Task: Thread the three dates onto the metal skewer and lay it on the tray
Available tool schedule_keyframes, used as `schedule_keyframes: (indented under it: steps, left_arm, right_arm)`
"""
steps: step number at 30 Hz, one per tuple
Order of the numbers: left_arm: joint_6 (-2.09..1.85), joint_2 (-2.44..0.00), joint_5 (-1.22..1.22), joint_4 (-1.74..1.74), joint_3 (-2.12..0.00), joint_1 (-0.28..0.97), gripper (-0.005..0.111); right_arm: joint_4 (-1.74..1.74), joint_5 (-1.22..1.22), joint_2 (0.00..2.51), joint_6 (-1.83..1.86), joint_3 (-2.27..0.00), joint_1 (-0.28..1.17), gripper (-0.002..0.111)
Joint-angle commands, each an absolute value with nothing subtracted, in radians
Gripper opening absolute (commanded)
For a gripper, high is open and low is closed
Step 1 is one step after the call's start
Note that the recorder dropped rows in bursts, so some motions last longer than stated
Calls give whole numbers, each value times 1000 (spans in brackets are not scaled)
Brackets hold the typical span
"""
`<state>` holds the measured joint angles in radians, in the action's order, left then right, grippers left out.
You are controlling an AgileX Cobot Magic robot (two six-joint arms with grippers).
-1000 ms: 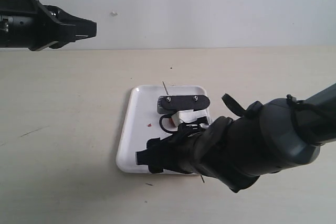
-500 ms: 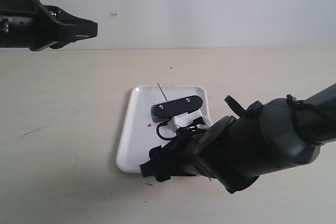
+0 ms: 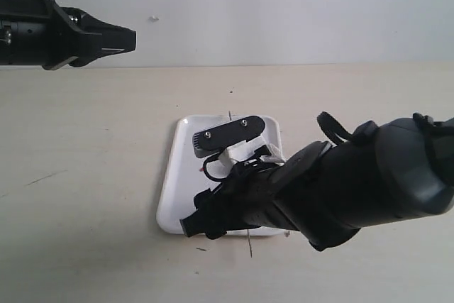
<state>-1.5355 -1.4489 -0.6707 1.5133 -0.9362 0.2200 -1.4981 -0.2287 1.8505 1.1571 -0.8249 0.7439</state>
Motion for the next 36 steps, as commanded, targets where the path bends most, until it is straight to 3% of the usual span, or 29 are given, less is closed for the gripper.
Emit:
schedule_keyframes:
  steps: [1,9,11,14,17,18,30,36]
  left_arm:
    - [-1540,-1438,-679,1529,-931,220,0]
    - [-1613,-1400,-767,1603,-887,220,0]
    - [-1673,-1350,-737,1658,-845,220,0]
    - [-1759,-1244,-560,1744,-754,220,0]
    - [-1767,-1115,-445,1744,-651,220,0]
    - [-1767,-1062,-422,1744,-614,220,0]
    - [-1662,-326,-167,1744,-251,220,0]
    - [-1604,-51,-66,1744,-164,220,0]
  right_arm:
    - [-1537,-251,1847,1209,-824,745,70]
    - [-1744,-533,1799,1353,-824,745,69]
    - [-1744,-576,1747,1395,-810,745,63]
    - [-1744,-593,1649,1422,-776,745,39]
    - [-1744,-593,1540,1451,-748,745,5]
    - [-1744,-593,1499,1457,-742,745,0]
    - [-1542,-418,815,1333,-449,745,0]
    - [-1744,-422,476,1288,-329,745,0]
